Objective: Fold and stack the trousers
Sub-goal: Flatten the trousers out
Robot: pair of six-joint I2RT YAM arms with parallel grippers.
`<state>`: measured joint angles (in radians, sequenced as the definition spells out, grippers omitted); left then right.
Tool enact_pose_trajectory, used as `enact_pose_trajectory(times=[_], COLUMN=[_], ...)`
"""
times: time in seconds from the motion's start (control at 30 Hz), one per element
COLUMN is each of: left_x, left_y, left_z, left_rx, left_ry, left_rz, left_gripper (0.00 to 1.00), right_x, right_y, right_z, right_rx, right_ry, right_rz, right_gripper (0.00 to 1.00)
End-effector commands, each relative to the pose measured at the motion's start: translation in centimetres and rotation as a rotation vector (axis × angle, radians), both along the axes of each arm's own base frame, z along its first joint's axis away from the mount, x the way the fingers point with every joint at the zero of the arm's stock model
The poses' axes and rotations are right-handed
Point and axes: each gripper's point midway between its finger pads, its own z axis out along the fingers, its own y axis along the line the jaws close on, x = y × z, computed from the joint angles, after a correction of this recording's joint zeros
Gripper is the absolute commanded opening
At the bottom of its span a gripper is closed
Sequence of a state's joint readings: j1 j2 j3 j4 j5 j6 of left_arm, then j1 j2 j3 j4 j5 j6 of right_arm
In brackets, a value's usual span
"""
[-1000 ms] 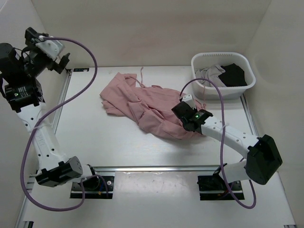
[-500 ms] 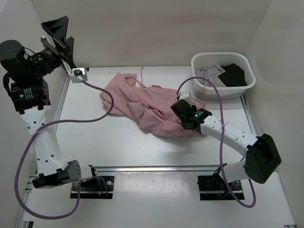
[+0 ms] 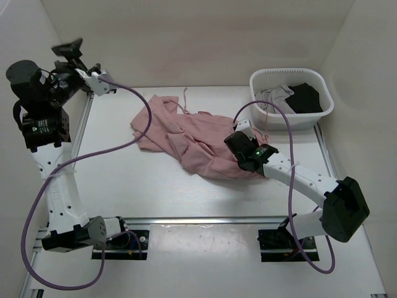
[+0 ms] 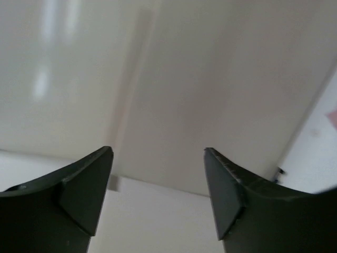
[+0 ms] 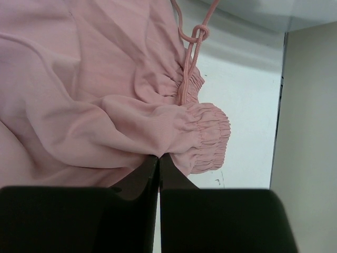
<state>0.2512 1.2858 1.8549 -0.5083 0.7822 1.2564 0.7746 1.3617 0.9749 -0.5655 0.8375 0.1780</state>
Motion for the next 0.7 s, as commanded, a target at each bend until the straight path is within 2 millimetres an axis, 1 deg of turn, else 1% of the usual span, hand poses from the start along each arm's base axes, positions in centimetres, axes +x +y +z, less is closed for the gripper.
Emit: enact_pose_trajectory(times=[0.0, 0.03, 0.07, 0.1, 0.13, 0.2, 0.23, 0.27, 0.3, 0.33, 0.37, 0.43, 0.47, 0.5, 0.53, 0.57, 0.6, 0.67], left_x=[2.5, 2.9, 3.0, 3.3, 4.5, 5.9, 7.1, 9.1, 10.4, 12.1, 13.5, 15.2, 16.7, 17.7, 18.5, 19.6, 20.2, 20.7], left_y=[2.3, 2.0, 1.2, -0.2, -0.5, -1.5, -2.8, -3.0, -2.9, -3.5, -3.5, -4.0, -4.0, -4.0, -4.0, -4.3, -4.0, -3.4], left_z=[-9.2, -14.1, -16.5, -19.1, -23.4, -27.3, -27.9, -31.7, -33.2, -33.0, -37.2, -39.4, -38.6, -41.1, -41.6, -41.2, -44.0, -46.3], left_rx=[-0.375, -0.413, -0.453, -0.541, -0.593, -0.674, -0.684, -0.707, -0.748, -0.756, -0.763, -0.802, -0.825, -0.837, -0.845, -0.840, -0.833, -0.822], left_ry=[0.368, 0.488, 0.561, 0.669, 0.793, 0.927, 0.961, 1.055, 1.090, 1.092, 1.187, 1.237, 1.216, 1.261, 1.266, 1.243, 1.276, 1.290], left_rz=[0.140, 0.135, 0.121, 0.108, 0.136, 0.191, 0.194, 0.245, 0.316, 0.327, 0.368, 0.400, 0.394, 0.417, 0.421, 0.416, 0.452, 0.506], left_gripper=[0.78, 0.71, 0.66, 0.68, 0.73, 0.85, 0.88, 0.86, 0.82, 0.80, 0.80, 0.86, 0.89, 0.96, 0.99, 1.00, 1.00, 1.00], right_x=[0.6, 0.5, 0.6, 0.8, 0.6, 0.7, 0.8, 0.8, 0.7, 0.8, 0.6, 0.5, 0.4, 0.4, 0.3, 0.2, 0.0, -0.1], right_y=[0.1, 0.0, 0.0, 0.4, 0.2, 0.8, 1.0, 1.2, 1.1, 0.9, 0.8, 0.8, 0.7, 0.3, 0.5, 0.4, 0.3, 0.2], right_z=[2.4, 2.5, 3.2, 3.8, 4.0, 4.2, 4.5, 4.4, 4.3, 4.2, 4.1, 3.3, 3.2, 3.1, 3.0, 2.9, 2.5, 2.4], right_rx=[0.067, 0.069, 0.083, 0.121, 0.131, 0.168, 0.194, 0.211, 0.212, 0.219, 0.225, 0.216, 0.217, 0.223, 0.228, 0.231, 0.231, 0.231], right_ry=[-0.097, -0.094, -0.111, -0.132, -0.135, -0.133, -0.145, -0.142, -0.138, -0.141, -0.138, -0.117, -0.113, -0.112, -0.105, -0.102, -0.097, -0.093], right_rz=[-0.053, -0.058, -0.071, -0.088, -0.095, -0.094, -0.108, -0.111, -0.118, -0.132, -0.143, -0.161, -0.167, -0.187, -0.183, -0.192, -0.199, -0.206], right_gripper=[0.00, 0.00, 0.00, 0.00, 0.00, 0.00, 0.00, 0.00, 0.00, 0.00, 0.00, 0.00, 0.00, 0.00, 0.00, 0.00, 0.00, 0.00])
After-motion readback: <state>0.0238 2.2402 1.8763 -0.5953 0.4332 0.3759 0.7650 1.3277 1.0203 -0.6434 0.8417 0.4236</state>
